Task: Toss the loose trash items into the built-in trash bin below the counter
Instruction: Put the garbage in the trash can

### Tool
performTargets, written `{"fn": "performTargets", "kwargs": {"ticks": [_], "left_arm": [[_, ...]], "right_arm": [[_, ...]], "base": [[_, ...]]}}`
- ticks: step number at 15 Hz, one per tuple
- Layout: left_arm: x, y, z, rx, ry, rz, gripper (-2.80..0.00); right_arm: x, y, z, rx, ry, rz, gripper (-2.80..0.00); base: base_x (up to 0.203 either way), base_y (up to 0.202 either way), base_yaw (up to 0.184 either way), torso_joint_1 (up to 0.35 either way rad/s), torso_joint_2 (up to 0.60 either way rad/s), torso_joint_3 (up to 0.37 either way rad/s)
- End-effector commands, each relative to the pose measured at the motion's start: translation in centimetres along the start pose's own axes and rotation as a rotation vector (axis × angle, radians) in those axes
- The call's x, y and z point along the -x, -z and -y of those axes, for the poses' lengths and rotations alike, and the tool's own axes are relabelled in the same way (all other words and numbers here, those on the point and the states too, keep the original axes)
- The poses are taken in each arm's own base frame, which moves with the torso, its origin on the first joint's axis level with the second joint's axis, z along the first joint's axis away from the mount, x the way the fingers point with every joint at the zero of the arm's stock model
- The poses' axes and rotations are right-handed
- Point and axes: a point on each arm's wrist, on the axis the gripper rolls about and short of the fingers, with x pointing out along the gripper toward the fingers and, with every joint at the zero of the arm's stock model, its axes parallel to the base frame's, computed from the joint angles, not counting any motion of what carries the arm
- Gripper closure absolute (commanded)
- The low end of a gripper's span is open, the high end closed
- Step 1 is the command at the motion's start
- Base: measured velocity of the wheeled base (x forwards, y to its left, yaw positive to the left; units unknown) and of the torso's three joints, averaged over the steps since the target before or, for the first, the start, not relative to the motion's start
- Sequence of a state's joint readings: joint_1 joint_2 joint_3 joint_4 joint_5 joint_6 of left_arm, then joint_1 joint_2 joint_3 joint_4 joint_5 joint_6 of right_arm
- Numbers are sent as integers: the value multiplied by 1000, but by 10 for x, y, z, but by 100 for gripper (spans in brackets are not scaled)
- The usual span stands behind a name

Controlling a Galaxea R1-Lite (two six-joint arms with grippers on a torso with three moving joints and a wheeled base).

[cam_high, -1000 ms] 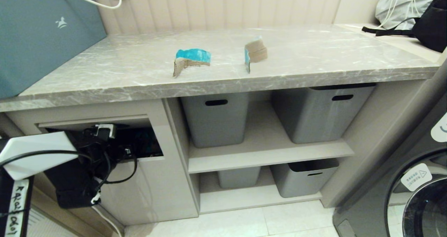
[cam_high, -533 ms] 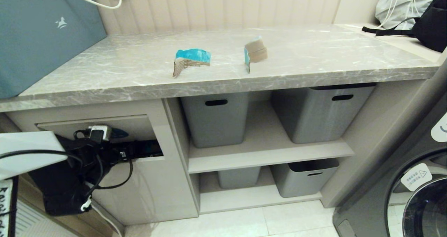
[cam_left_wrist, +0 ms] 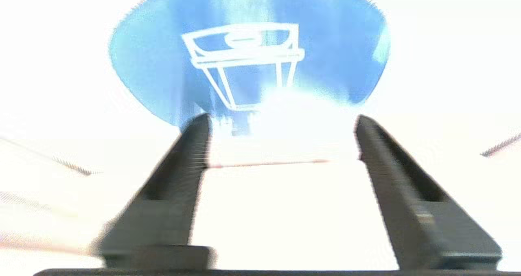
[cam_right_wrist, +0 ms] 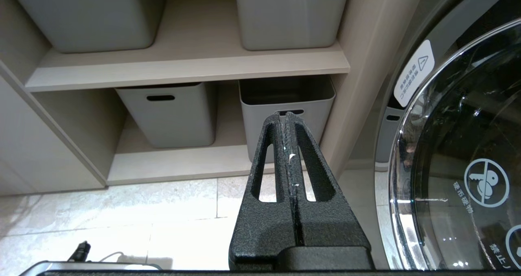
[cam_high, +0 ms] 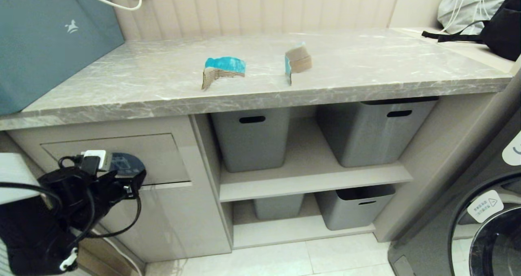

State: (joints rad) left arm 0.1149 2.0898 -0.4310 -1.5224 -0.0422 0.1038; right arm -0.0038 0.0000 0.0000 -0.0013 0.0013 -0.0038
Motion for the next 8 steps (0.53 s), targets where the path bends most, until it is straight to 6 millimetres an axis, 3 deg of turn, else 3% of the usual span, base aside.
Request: {"fn": "performTargets", "kwargs": {"ticks": [1, 8], "left_arm": [[19, -15, -1, -1, -3, 36, 0], [66, -34, 0, -1, -1, 78, 0]], "right_arm": [[0, 0, 0, -1, 1, 0, 0], [0, 0, 0, 0, -1, 0, 0]], "base": [[0, 0, 0, 0, 0, 0], [0, 0, 0, 0, 0, 0]]}}
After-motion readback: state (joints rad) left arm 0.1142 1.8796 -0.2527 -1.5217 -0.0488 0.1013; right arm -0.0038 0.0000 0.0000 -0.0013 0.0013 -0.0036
